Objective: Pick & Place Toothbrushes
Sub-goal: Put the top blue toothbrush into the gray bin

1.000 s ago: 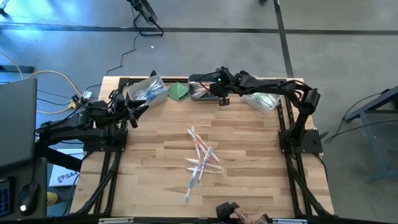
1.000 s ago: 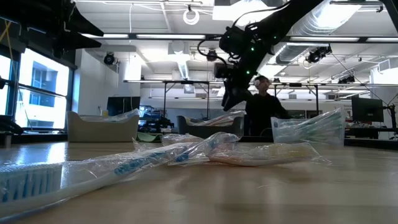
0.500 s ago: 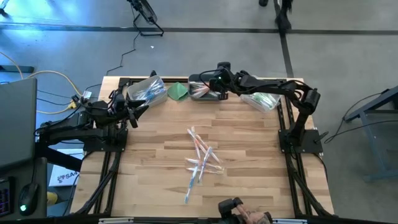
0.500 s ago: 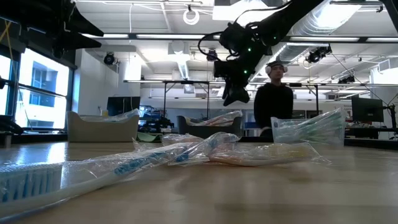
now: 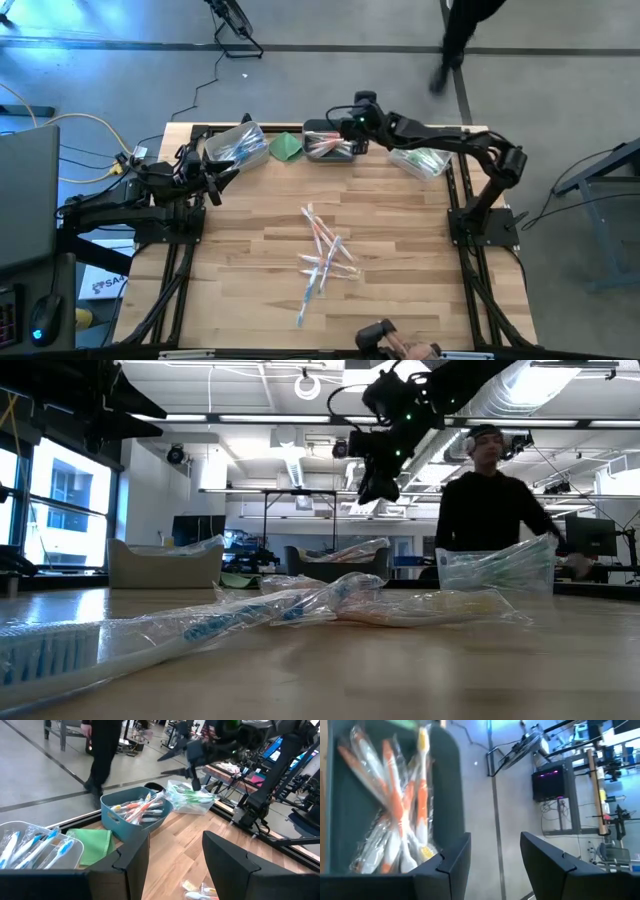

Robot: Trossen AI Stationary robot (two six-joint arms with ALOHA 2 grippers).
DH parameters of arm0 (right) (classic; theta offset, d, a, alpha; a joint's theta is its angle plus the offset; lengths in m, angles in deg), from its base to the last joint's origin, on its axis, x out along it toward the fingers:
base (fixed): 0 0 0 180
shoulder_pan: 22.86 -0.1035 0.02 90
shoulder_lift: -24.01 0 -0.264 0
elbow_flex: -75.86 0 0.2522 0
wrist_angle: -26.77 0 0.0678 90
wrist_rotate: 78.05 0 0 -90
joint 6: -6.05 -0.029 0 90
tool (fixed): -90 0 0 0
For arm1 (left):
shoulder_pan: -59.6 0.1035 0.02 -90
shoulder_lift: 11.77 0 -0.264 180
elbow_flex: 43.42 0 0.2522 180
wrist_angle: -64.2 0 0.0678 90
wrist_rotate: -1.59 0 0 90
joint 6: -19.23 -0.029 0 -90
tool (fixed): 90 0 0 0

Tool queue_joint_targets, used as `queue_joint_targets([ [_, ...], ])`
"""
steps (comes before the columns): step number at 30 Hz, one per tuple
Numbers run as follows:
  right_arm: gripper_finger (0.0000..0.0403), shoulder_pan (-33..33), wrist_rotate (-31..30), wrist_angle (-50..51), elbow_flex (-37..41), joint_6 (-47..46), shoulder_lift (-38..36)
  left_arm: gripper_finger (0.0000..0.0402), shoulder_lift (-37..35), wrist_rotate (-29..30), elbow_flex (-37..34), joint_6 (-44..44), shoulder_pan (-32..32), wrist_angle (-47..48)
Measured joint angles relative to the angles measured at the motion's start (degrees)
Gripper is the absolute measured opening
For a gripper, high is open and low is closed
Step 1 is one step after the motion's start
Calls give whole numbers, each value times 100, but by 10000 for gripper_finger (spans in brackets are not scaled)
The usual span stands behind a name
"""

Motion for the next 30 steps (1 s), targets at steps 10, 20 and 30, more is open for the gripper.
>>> queue_joint_targets([
  [10,164,-9,1505,353,0,-1452,-635,179,1,2,0,2,0,0],
  [20,164,-23,4084,841,-2,-3350,-641,179,2,0,0,2,0,0],
  [30,164,-129,4012,748,0,-3346,-625,179,0,0,0,6,0,0],
])
